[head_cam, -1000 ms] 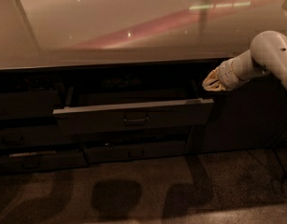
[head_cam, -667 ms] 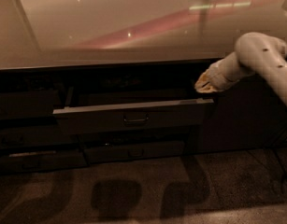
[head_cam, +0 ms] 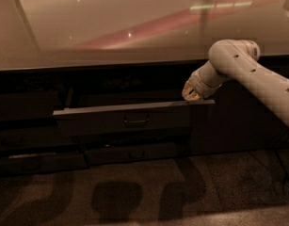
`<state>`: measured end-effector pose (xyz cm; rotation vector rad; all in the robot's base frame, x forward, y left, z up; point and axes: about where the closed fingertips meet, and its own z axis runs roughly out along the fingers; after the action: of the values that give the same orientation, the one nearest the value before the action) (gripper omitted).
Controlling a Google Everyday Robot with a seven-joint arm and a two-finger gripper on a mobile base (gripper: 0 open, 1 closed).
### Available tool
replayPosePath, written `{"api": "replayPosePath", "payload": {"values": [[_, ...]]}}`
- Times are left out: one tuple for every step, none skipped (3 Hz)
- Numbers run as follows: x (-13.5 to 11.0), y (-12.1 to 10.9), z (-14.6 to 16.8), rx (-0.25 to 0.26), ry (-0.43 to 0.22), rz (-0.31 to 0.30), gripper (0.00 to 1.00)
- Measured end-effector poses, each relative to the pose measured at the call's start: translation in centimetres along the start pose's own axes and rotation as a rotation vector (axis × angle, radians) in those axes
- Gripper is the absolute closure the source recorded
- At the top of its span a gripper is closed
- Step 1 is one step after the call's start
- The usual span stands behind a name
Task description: Open top drawer
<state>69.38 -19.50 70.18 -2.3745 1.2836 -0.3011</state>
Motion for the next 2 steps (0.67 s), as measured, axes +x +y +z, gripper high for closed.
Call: {"api": "replayPosePath", "payload": {"values": [[0.33,0.5,0.13,0.058,-0.1,0.01,1.0],[-0.05,-0.41,-0.15,0.107,-0.151,-0.015,1.0]]}}
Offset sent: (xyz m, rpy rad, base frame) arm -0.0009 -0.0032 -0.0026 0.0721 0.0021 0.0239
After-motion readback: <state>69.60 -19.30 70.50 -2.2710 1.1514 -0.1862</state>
